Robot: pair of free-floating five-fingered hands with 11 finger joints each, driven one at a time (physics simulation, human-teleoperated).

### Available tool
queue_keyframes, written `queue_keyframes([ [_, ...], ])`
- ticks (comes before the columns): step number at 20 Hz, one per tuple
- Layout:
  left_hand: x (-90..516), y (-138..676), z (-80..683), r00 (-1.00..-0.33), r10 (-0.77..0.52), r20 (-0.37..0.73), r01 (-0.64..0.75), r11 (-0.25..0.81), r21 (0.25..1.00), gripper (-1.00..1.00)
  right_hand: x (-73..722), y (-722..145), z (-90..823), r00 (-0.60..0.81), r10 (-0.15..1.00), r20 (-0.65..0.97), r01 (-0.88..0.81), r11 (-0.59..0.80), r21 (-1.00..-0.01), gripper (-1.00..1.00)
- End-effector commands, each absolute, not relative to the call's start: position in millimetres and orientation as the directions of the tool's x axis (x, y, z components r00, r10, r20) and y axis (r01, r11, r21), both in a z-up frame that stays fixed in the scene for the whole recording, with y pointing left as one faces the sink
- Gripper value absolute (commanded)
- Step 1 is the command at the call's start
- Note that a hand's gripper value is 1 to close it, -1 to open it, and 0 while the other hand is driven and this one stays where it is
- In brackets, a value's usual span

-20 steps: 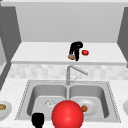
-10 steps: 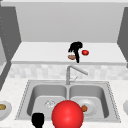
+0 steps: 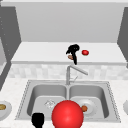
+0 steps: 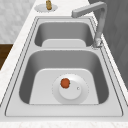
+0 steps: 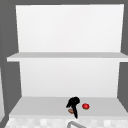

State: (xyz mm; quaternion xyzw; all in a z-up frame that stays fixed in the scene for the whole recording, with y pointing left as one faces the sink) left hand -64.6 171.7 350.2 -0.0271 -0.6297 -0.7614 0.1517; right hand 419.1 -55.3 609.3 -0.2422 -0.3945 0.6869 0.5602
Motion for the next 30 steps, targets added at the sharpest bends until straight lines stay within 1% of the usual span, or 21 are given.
queue_keyframes([
  [1, -65, 172, 350, -0.953, -0.197, 0.232, 0.265, -0.161, 0.951, 0.00, 450, -55, 592, -0.284, 0.955, 0.088, -0.577, -0.097, -0.811, -1.00],
  [3, -65, 172, 350, -0.953, -0.197, 0.232, 0.265, -0.161, 0.951, 0.00, 465, -55, 584, -0.283, 0.955, 0.091, -0.581, -0.095, -0.809, -1.00],
  [9, -65, 172, 350, -0.953, -0.197, 0.232, 0.265, -0.161, 0.951, 0.00, 474, -67, 580, -0.351, 0.925, 0.147, -0.581, -0.092, -0.809, -1.00],
  [15, -65, 172, 350, -0.953, -0.197, 0.232, 0.265, -0.161, 0.951, 0.00, 460, -76, 575, -0.391, 0.902, 0.184, -0.578, -0.085, -0.812, -1.00],
  [21, -65, 172, 350, -0.953, -0.197, 0.232, 0.265, -0.161, 0.951, 0.00, 424, -62, 566, -0.381, 0.920, 0.095, -0.456, -0.097, -0.885, -1.00],
  [25, -65, 172, 350, -0.953, -0.197, 0.232, 0.265, -0.161, 0.951, 0.00, 416, -51, 557, -0.324, 0.946, 0.020, -0.384, -0.111, -0.917, -1.00],
  [26, -65, 172, 350, -0.953, -0.197, 0.232, 0.265, -0.161, 0.951, 0.00, 417, -48, 557, -0.315, 0.949, 0.005, -0.385, -0.123, -0.915, 1.00],
  [27, -65, 172, 350, -0.953, -0.197, 0.232, 0.265, -0.161, 0.951, 0.00, 416, -45, 559, -0.332, 0.942, -0.050, -0.332, -0.167, -0.928, 1.00],
  [30, -65, 172, 350, -0.953, -0.197, 0.232, 0.265, -0.161, 0.951, 0.00, 407, -38, 562, -0.301, 0.946, -0.119, -0.220, -0.190, -0.957, 1.00],
])
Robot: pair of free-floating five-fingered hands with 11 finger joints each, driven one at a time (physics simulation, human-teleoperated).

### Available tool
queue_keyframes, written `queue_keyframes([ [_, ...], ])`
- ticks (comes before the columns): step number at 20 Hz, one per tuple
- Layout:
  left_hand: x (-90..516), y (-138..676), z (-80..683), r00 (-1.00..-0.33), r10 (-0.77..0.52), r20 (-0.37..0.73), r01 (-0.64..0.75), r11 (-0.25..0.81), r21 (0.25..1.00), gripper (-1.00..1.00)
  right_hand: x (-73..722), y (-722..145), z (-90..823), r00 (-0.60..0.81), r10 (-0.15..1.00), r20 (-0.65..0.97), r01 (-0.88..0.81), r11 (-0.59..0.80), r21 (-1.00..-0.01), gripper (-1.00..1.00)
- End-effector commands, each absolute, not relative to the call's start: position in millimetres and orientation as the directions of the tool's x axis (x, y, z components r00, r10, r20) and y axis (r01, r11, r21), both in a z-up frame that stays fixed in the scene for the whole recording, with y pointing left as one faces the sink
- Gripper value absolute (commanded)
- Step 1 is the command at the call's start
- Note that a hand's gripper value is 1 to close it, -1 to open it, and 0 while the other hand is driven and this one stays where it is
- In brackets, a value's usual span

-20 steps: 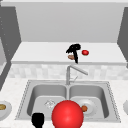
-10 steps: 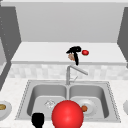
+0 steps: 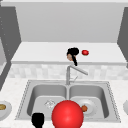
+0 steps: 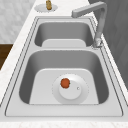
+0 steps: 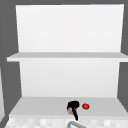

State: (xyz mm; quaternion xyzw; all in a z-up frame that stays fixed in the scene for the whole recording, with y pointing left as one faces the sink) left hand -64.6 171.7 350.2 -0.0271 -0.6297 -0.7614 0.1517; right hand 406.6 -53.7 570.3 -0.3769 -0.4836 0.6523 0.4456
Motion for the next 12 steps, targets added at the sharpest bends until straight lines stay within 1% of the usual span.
queue_keyframes([
  [1, -65, 172, 350, -0.953, -0.197, 0.232, 0.265, -0.161, 0.951, 0.00, 405, -36, 561, -0.288, 0.948, -0.134, -0.190, -0.194, -0.962, 1.00],
  [5, -65, 172, 350, -0.953, -0.197, 0.232, 0.265, -0.161, 0.951, 0.00, 395, -39, 560, -0.248, 0.956, -0.159, -0.110, -0.191, -0.975, 1.00],
  [12, -65, 172, 350, -0.953, -0.197, 0.232, 0.265, -0.161, 0.951, 0.00, 384, -53, 558, -0.205, 0.975, -0.090, -0.059, -0.104, -0.993, 1.00],
])
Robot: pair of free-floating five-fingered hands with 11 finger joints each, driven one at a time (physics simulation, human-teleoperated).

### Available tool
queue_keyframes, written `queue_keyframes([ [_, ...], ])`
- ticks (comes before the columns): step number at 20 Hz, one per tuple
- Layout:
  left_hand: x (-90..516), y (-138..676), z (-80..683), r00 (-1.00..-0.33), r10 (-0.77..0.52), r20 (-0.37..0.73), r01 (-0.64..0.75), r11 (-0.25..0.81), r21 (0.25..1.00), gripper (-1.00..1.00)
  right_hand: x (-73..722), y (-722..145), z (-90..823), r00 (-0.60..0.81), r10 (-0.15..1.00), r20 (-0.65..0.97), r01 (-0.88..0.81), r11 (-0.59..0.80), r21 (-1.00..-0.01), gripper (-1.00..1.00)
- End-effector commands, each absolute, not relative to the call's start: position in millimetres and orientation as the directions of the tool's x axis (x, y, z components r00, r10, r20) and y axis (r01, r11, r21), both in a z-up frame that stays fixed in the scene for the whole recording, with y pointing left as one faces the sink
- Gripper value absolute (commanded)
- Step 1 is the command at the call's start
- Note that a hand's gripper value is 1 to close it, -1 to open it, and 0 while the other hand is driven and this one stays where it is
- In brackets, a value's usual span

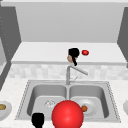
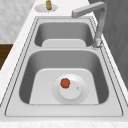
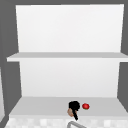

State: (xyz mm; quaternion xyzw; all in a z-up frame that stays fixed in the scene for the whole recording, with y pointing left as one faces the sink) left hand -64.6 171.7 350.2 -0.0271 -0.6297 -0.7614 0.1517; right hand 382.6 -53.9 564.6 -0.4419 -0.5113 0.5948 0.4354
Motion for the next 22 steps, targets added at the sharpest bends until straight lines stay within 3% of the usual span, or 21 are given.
queue_keyframes([
  [1, -65, 172, 350, -0.953, -0.197, 0.232, 0.265, -0.161, 0.951, 0.00, 383, -54, 561, -0.199, 0.976, -0.084, -0.055, -0.096, -0.994, 1.00],
  [14, -65, 172, 350, -0.953, -0.197, 0.232, 0.265, -0.161, 0.951, 0.00, 369, -69, 561, -0.188, 0.982, 0.004, -0.041, -0.004, -0.999, 1.00],
  [22, -65, 172, 350, -0.953, -0.197, 0.232, 0.265, -0.161, 0.951, 0.00, 295, -77, 567, -0.205, 0.978, 0.030, -0.008, 0.029, -1.000, 1.00],
])
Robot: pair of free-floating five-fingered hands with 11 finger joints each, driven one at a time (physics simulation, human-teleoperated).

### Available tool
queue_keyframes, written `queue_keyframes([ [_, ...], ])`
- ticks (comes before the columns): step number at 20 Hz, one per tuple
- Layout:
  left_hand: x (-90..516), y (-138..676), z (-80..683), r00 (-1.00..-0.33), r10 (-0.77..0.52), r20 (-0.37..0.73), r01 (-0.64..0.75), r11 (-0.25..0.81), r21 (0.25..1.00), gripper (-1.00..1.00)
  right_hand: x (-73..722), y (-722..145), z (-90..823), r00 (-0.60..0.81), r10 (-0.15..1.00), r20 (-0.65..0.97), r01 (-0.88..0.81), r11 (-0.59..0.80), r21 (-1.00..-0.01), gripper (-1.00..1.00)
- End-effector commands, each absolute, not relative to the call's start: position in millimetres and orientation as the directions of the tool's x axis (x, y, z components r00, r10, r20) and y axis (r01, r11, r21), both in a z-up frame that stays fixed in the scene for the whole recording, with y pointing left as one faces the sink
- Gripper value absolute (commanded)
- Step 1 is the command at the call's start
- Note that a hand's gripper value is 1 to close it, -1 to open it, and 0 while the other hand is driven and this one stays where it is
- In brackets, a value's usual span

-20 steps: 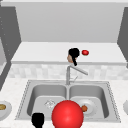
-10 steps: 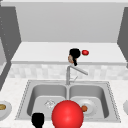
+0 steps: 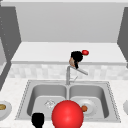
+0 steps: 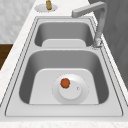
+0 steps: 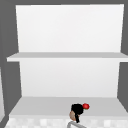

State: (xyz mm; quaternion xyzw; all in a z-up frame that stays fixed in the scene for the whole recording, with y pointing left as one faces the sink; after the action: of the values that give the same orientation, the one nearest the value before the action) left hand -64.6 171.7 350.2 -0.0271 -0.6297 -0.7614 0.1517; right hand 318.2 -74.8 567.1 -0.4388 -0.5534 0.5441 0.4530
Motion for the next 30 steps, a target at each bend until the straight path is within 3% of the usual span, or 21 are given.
queue_keyframes([
  [1, -65, 172, 350, -0.953, -0.197, 0.232, 0.265, -0.161, 0.951, 0.00, 287, -77, 567, -0.205, 0.978, 0.030, -0.007, 0.029, -1.000, 1.00],
  [8, -65, 172, 350, -0.953, -0.197, 0.232, 0.265, -0.161, 0.951, 0.00, 237, -77, 540, -0.170, 0.985, -0.003, -0.024, -0.007, -1.000, 1.00],
  [30, -65, 172, 350, -0.953, -0.197, 0.232, 0.265, -0.161, 0.951, 0.00, 234, -206, 429, -0.252, 0.966, 0.050, -0.133, 0.017, -0.991, 1.00],
])
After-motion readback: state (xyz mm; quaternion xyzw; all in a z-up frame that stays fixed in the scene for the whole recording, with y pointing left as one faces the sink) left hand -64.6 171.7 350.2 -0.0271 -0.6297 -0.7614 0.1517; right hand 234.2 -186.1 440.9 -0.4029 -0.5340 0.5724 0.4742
